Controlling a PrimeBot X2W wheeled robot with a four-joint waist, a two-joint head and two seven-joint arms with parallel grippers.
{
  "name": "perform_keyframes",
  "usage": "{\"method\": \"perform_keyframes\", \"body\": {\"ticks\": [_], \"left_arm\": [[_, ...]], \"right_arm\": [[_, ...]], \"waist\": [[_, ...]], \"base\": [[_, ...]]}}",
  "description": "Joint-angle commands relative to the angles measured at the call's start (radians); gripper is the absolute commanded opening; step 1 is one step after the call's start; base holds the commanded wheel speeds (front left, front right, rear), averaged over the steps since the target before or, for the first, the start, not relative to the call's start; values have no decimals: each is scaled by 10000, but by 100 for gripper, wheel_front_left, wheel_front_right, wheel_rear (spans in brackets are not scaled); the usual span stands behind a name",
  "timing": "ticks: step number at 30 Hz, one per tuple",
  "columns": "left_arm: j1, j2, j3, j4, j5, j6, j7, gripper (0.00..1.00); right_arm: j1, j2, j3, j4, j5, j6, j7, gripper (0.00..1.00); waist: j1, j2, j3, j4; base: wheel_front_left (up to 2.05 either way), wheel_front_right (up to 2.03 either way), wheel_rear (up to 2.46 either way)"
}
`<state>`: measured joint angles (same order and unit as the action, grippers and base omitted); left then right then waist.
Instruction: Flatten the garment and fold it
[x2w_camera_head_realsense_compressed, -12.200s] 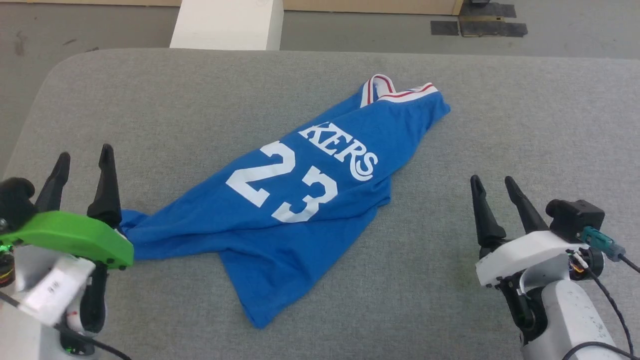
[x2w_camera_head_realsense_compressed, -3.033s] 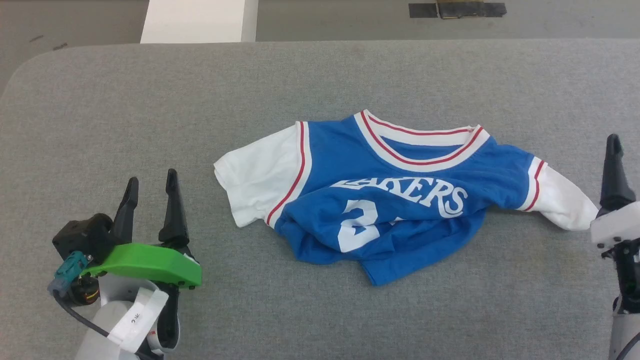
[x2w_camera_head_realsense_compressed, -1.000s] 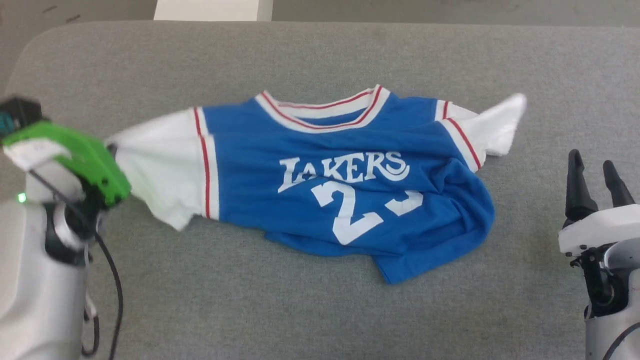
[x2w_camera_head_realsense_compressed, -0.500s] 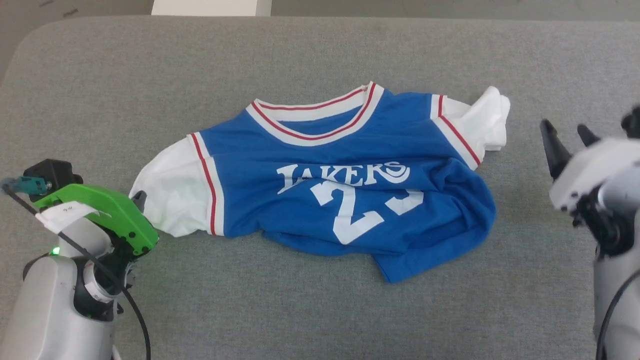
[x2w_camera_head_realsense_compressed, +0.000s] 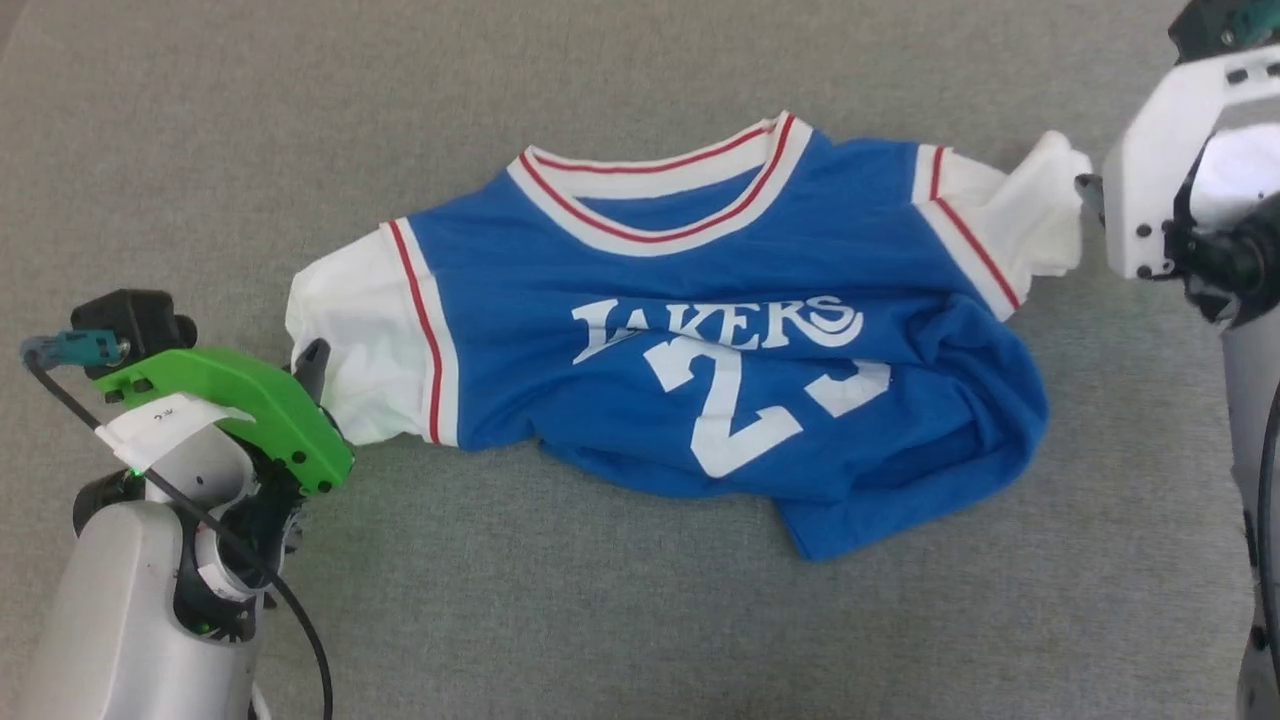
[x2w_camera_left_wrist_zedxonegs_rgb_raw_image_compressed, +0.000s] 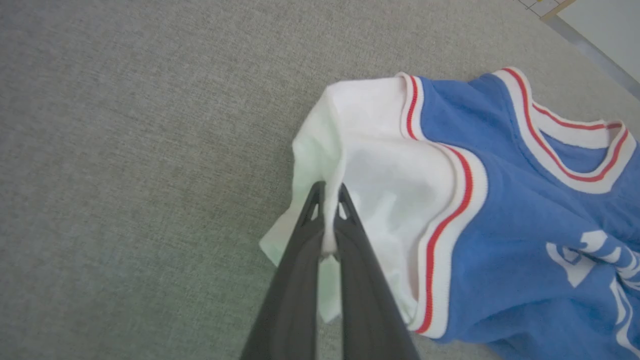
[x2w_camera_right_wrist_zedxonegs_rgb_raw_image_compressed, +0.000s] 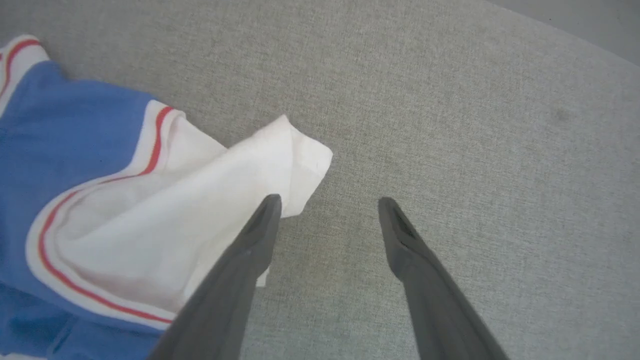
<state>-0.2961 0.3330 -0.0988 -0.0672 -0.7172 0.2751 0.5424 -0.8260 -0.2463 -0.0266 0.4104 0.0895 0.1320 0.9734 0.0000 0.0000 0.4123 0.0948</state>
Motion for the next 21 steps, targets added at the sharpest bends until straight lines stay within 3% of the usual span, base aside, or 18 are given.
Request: {"method": "perform_keyframes", "body": {"ticks": [1,9,16,17,18,21], "left_arm": [[-158,-25,-26,-120,105,20,-69,0],[-401,-32,-175,-587,241,35,-131,0],[-516,-96,-302,-646,307,38,-214,0],[-519,-99,-308,-646,309,40,-224,0],[-520,-102,-313,-644,308,40,-231,0],[-507,-96,-310,-636,311,42,-275,0]], "right_arm": [[-265,-47,115,34,-133,-13,163,100],[-911,3,726,469,-563,-13,816,100],[-731,-125,1681,772,-52,-13,1437,100],[-719,-183,1797,770,34,-13,1479,37],[-717,-234,1871,752,90,-13,1469,0],[-734,-381,2006,675,272,-13,1271,0]], "waist": [[0,0,412,188],[0,0,1139,252],[0,0,1213,248],[0,0,1209,241],[0,0,1201,238],[0,0,1114,220]], "base": [[0,0,0],[0,0,0],[0,0,0],[0,0,0],[0,0,0],[0,0,0]]}}
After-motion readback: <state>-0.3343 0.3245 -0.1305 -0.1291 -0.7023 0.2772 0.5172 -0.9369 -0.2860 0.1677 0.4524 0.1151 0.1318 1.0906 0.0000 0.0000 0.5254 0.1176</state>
